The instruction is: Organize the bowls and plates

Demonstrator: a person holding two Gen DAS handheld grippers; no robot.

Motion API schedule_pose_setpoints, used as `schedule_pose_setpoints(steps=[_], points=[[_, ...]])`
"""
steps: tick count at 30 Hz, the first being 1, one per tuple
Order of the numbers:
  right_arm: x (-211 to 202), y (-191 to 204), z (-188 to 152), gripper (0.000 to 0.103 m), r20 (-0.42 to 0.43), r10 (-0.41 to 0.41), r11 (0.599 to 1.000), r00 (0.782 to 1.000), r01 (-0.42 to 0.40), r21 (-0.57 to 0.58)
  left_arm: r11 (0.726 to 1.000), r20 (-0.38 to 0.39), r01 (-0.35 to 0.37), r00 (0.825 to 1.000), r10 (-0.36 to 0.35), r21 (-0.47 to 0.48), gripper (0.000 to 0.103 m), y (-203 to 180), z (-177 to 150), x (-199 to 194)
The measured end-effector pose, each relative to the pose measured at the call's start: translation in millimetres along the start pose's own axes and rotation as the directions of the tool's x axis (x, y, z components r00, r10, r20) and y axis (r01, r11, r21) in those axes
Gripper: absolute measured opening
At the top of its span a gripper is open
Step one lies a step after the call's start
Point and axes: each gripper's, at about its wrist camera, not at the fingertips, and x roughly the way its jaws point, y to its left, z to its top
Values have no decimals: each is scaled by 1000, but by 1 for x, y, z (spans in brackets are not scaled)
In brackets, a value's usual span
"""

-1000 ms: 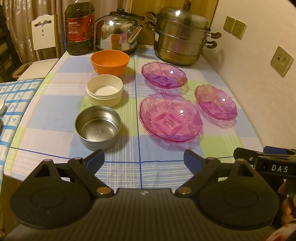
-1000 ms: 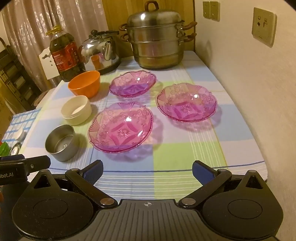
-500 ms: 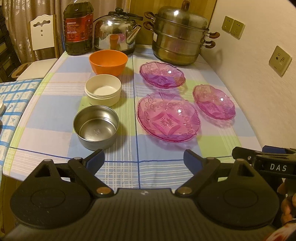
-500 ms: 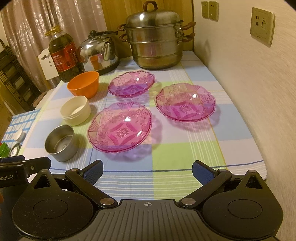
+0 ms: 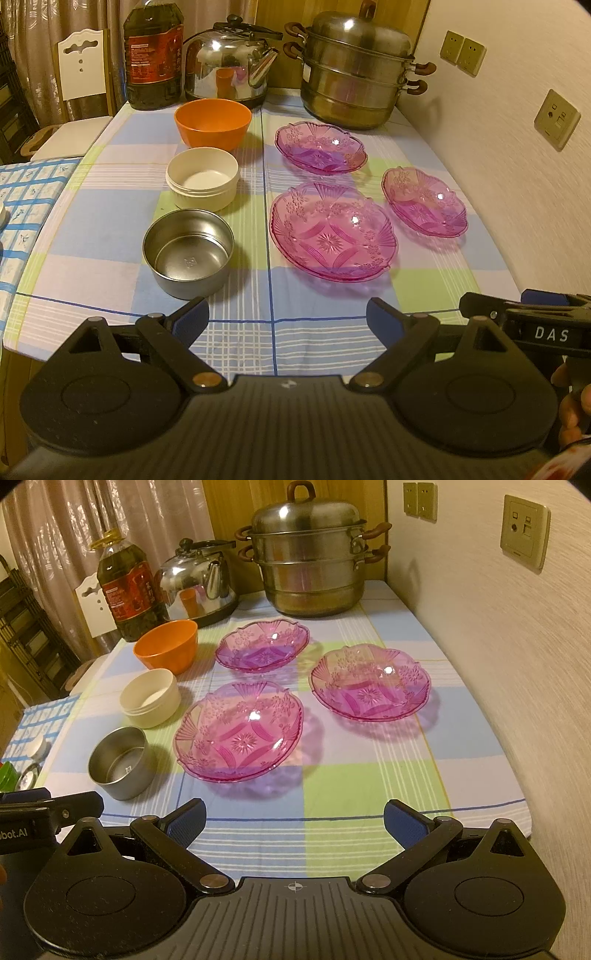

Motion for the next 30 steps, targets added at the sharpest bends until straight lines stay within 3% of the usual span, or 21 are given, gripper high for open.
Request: schedule_pose_setpoints(steps=[30], points=[[0, 1, -1, 102, -2, -1, 1000, 1000, 1, -1, 1000, -1, 2, 1000, -2, -1, 91, 1, 0, 1]])
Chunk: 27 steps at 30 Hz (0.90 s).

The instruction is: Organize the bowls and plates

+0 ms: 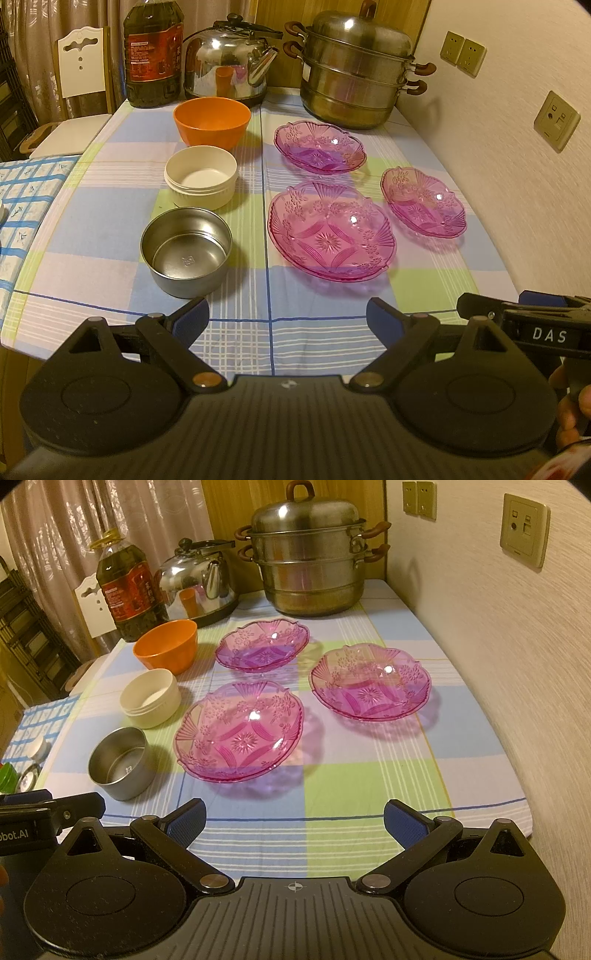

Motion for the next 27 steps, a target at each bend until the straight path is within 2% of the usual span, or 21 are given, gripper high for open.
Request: schedule_pose_setpoints(steps=[13, 24, 27], points=[[1, -1, 0, 102, -2, 1, 1000, 1000, -1, 8, 1000, -4, 16, 1000, -16, -14, 91, 2, 0, 1], [19, -19, 13, 102, -6, 17, 997, 1000, -17, 80, 980, -7, 88, 996, -90, -181, 91, 19, 15, 27], [26, -26, 19, 102, 3, 25, 994, 1000, -25, 103, 972, 6, 89, 996, -90, -216, 91, 22, 21, 38]])
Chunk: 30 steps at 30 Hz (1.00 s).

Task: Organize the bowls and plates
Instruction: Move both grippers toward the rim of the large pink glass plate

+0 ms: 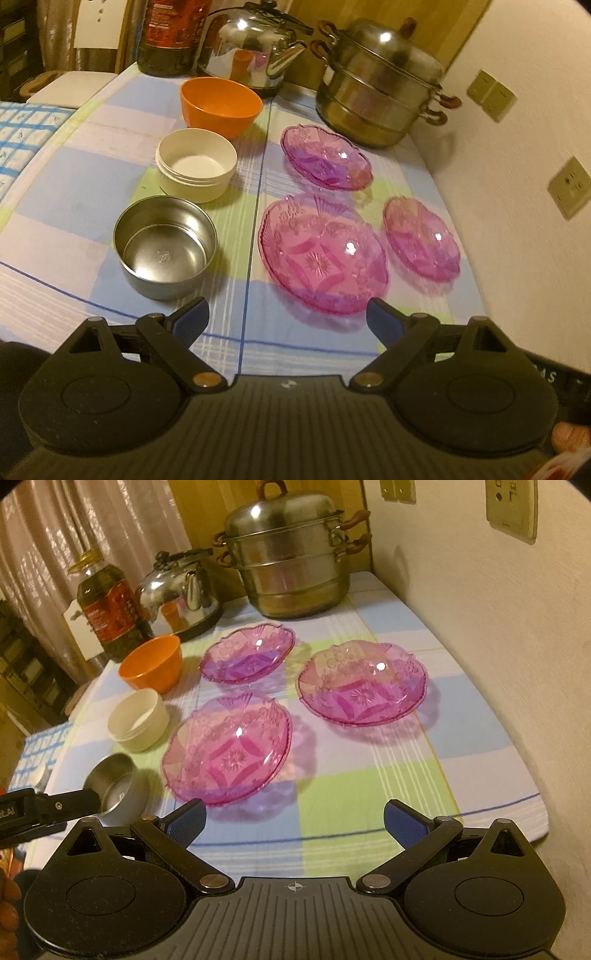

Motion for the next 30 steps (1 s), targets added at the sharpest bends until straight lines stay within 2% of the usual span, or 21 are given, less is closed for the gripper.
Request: schedule_pose_setpoints(steps=[5, 8, 10, 11, 17, 22, 30], points=[[18, -7, 10, 102, 3, 6, 999, 1000, -6, 35, 1000, 40, -9, 999, 10, -29, 91, 1, 7, 23], [32, -9, 14, 102, 2, 13, 998, 1000, -13, 55, 999, 36, -3, 999, 5, -33, 91, 1, 11, 38], [40, -11, 17, 97, 4, 14, 998, 1000, -15, 65, 999, 28, -3, 1000, 4, -44, 91, 2, 12, 49], [45, -11, 18, 90, 2, 17, 997, 1000, -17, 71, 999, 24, -4, 1000, 5, -48, 91, 3, 13, 54], [75, -17, 24, 78, -27, 23, 994, 999, -20, 105, 996, -3, 0, 1000, 0, -88, 85, 7, 16, 84], [97, -22, 28, 72, -45, 27, 991, 999, -21, 132, 994, -15, -7, 1000, 5, -113, 76, 11, 17, 104], [124, -26, 33, 57, -62, 38, 986, 997, -28, 161, 992, -32, -14, 999, 10, -129, 64, 14, 19, 127]])
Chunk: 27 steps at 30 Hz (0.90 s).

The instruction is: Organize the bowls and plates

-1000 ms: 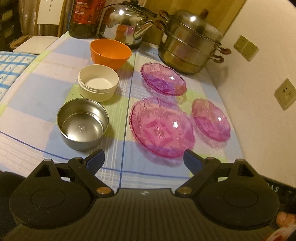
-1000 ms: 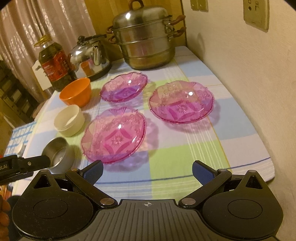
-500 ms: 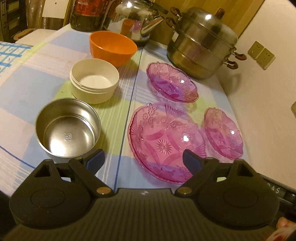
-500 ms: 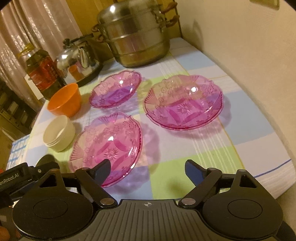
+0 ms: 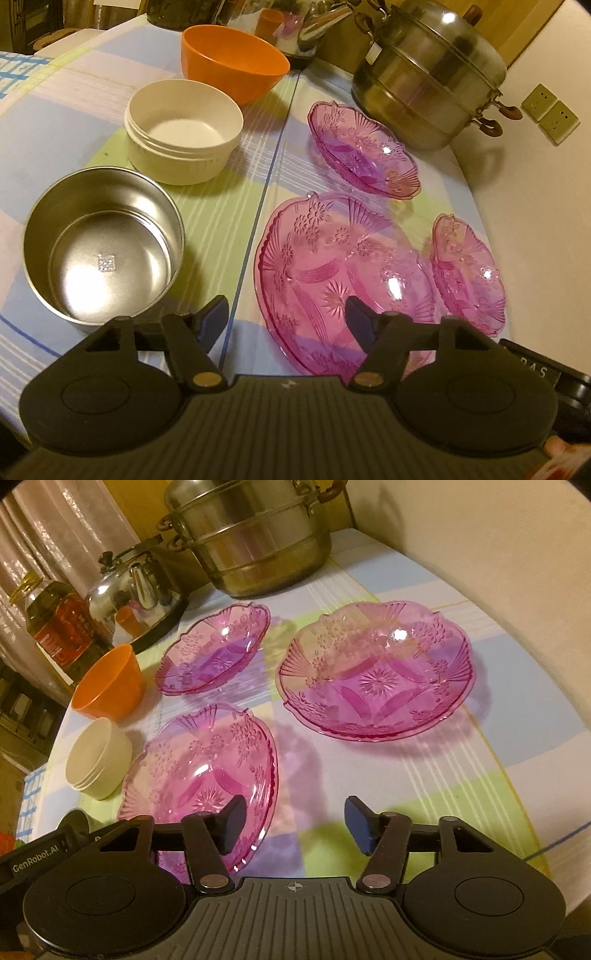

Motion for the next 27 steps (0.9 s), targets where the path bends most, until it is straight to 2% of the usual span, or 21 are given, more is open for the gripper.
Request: schedule_pose_setpoints(steps=[7, 13, 16, 23, 27], points=[[16, 1, 3, 46, -9, 2, 1000, 1000, -2, 15, 1000, -1, -2, 1000, 2, -3, 44, 0, 1, 13], [25, 5, 4, 31, -19, 16, 1000, 1000, -15, 19, 1000, 5, -7, 1000, 7, 1, 28, 0, 1, 17], [29, 7, 5, 28, -19, 18, 1000, 1000, -18, 23, 1000, 9, -18, 1000, 18, 4, 24, 0, 2, 18], [31, 9, 2, 9, -24, 21, 1000, 999, -21, 20, 1000, 7, -31, 1000, 30, 4, 18, 2, 3, 18], [30, 10, 2, 7, -19, 20, 1000, 1000, -19, 16, 999, 2, -37, 999, 36, 11, 17, 1, 2, 19]])
